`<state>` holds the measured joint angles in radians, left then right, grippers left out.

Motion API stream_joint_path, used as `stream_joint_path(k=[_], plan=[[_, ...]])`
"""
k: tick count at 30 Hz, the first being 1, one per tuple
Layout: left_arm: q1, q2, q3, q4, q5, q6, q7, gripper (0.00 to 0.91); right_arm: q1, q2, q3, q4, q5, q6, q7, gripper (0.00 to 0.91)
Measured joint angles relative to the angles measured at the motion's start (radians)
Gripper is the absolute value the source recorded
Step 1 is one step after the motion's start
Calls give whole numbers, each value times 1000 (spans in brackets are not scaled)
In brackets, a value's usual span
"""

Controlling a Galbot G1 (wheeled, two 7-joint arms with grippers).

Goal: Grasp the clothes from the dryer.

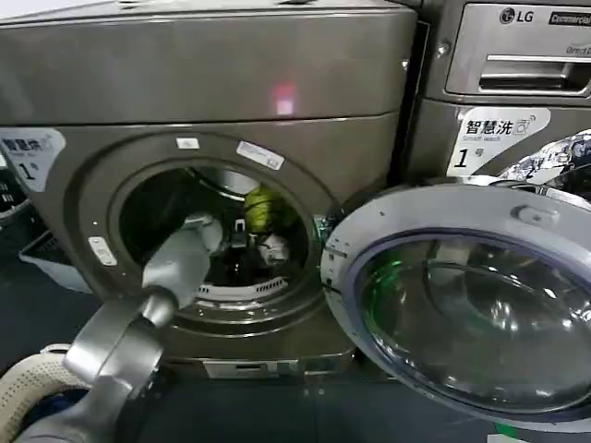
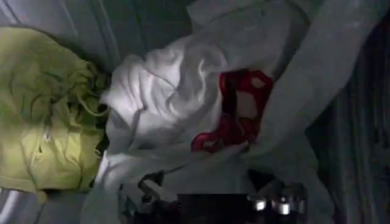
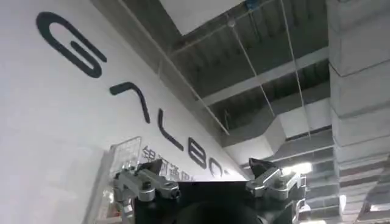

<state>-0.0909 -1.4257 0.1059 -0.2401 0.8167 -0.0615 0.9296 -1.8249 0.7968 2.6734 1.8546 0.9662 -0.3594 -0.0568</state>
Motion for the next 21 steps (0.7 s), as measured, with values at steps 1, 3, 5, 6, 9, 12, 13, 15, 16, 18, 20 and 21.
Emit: stream_joint_path(k=[1,3,5,6,9,12,13,15,16,18,20,21], plan=[[-1,-3,2,3,2,1,-1,0,0,1,0,-1,-1,0,0,907],[-2,-9,6,9,6,3,-4,0,2,2,0,-2,-1,1,0,907],[-6,-14,5,12,7,4,-7,0,4,4,-3,-2,-1,1,0,907],[-7,-15,5,13,6,3,-5,0,5,5,-5,-1,-1,1,0,907],[-9,-19,0,18,-1,0,-3,0,8,8,-6,0,-2,3,0,907],[-6,-16,-19,14,-15,3,-12,0,10,10,-8,0,-2,4,0,907],[-2,-14,-30,10,-27,6,-20,0,12,10,-9,2,-2,4,0,907],[5,-10,-53,2,-64,18,-38,0,16,10,-14,6,-2,4,0,907],[13,-9,-69,-7,-92,26,-51,0,19,10,-16,8,-2,4,0,907],[29,-3,-98,-33,-149,44,-81,0,23,10,-22,9,-3,4,0,907],[51,5,-127,-69,-227,64,-122,0,28,9,-27,8,-5,5,0,907],[63,6,-142,-89,-267,73,-145,0,31,9,-31,7,-7,5,0,907]])
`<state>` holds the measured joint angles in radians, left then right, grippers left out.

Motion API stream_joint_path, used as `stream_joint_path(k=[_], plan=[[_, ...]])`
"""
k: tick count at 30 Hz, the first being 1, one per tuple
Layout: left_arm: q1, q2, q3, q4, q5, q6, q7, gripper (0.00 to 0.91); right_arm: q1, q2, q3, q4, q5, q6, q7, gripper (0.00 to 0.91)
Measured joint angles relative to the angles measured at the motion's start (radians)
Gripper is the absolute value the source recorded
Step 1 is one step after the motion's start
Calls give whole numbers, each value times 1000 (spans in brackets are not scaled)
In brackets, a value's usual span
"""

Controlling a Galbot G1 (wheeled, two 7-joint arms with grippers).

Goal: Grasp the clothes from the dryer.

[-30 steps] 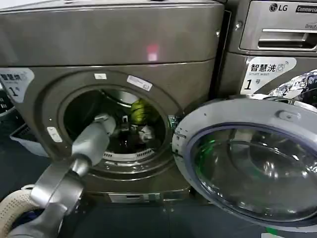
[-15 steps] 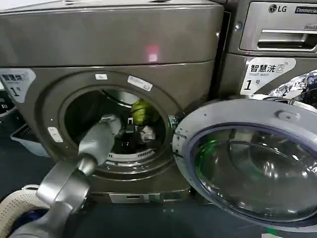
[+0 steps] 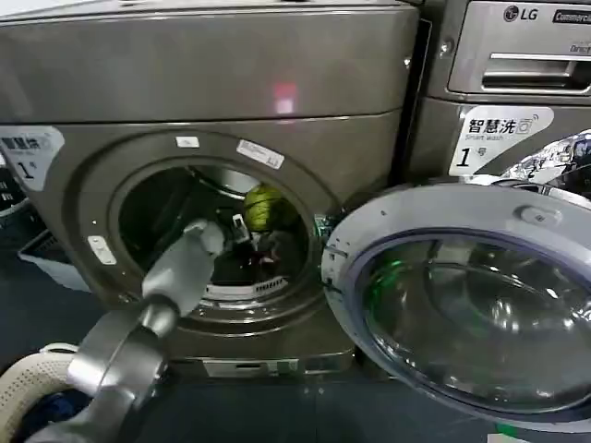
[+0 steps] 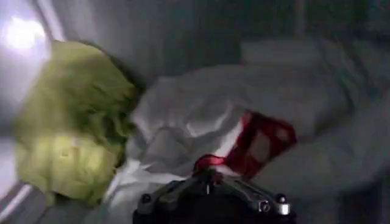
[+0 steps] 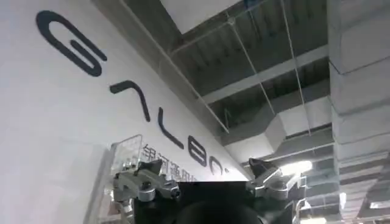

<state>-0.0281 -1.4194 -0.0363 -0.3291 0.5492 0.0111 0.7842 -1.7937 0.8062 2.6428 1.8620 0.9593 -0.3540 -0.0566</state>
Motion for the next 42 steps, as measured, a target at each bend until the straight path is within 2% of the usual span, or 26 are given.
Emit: stream_joint_path(k=[11,20,29,42], plan=[[190,6,-177,-328,-410,23,-349,0,28,2,-39,-3,-17,8,-3,907],[380,-11,-295,-635,-645,-102,-613,0,40,11,-67,9,-27,27,-7,907],[544,-19,-344,-866,-690,-235,-765,0,34,10,-67,8,-34,47,-7,907],[600,-29,-355,-941,-665,-252,-836,0,34,11,-62,2,-25,69,-8,907]])
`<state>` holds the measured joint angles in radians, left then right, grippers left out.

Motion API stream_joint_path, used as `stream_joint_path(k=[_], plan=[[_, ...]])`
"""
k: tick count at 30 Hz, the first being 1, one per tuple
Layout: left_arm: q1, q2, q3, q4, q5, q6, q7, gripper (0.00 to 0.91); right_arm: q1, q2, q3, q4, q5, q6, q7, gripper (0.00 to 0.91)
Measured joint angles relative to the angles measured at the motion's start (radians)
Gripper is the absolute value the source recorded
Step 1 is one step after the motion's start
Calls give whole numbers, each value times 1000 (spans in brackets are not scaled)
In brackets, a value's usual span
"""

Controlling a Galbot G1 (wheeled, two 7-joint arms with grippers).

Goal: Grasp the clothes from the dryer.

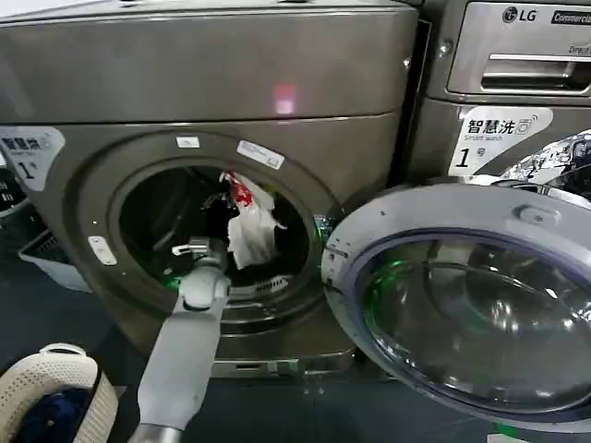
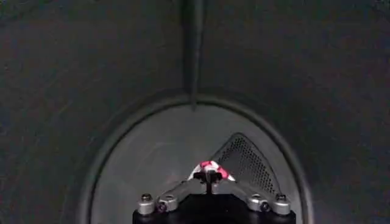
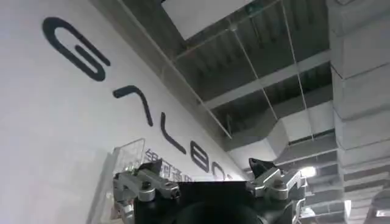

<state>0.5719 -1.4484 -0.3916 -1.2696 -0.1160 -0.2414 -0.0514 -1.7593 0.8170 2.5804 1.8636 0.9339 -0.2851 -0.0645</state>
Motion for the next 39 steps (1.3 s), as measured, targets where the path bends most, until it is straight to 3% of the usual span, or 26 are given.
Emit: stream_joint_path(k=[14,39], plan=[[9,5,10,-25,3,86,8,0,-18,9,23,3,3,1,0,907],[15,5,10,-29,9,127,27,0,-16,7,36,0,-5,-15,-1,907]])
